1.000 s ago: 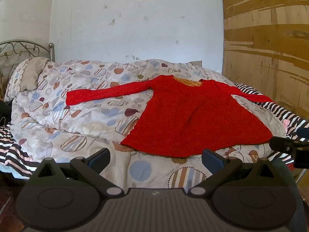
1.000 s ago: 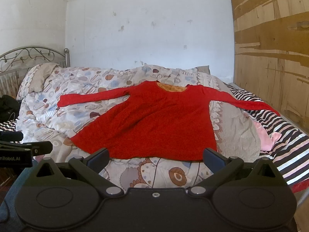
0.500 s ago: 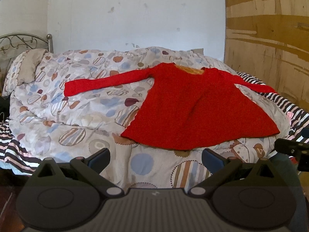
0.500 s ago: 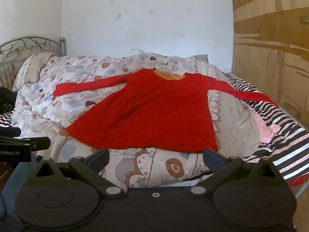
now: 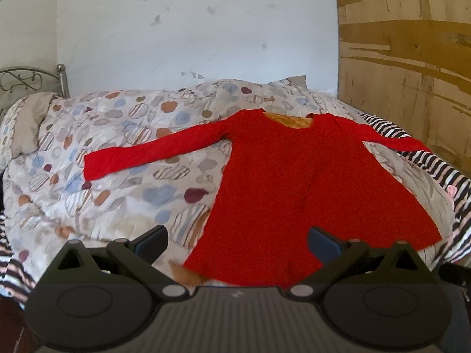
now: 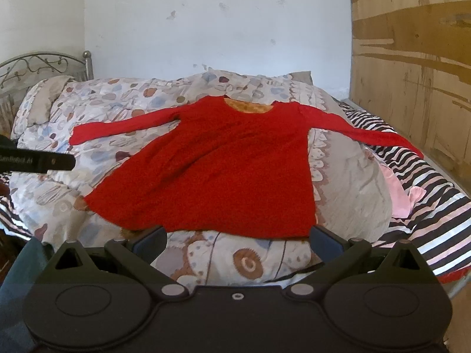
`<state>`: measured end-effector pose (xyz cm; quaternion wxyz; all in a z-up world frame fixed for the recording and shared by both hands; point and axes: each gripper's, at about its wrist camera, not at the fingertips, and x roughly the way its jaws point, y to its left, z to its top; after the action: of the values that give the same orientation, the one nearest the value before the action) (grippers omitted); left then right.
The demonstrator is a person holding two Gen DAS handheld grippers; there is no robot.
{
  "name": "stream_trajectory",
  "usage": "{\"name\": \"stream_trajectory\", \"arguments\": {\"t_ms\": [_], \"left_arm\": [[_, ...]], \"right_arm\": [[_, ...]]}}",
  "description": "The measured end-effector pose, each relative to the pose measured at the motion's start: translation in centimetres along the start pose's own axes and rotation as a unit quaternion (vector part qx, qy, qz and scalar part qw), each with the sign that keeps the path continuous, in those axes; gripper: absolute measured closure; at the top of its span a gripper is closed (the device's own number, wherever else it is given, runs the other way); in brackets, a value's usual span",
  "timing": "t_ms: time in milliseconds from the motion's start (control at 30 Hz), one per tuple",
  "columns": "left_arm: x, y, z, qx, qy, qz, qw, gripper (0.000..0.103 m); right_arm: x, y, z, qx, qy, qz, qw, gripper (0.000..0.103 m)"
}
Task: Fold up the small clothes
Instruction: 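Move the right tool toward the sweater sleeve beside the striped blanket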
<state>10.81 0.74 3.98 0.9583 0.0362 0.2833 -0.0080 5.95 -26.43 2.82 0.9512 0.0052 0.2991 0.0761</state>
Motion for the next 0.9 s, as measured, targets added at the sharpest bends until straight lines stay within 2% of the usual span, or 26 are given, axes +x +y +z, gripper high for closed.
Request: {"name": "stream_trajectory", "arguments": {"t_ms": [433, 600, 900], "left_arm": [[8.6, -2.7, 7.0, 0.009, 0.036, 0.004, 0.9993, 0.000], [11.9, -3.9, 8.6, 0.000, 0.040, -0.001, 0.9992, 0.000], [16.6, -6.4, 10.3, 0.008, 0.044, -0.013, 0.9989, 0.000]], "right_arm": [[7.5, -5.8, 5.0, 0.051, 0.006, -0.025, 0.998, 0.000], [10.0, -7.4, 6.4, 0.033, -0.011, -0.074, 0.997, 0.000], [13.1, -11.3, 9.0, 0.056, -0.029, -0.092, 0.994, 0.000]]}}
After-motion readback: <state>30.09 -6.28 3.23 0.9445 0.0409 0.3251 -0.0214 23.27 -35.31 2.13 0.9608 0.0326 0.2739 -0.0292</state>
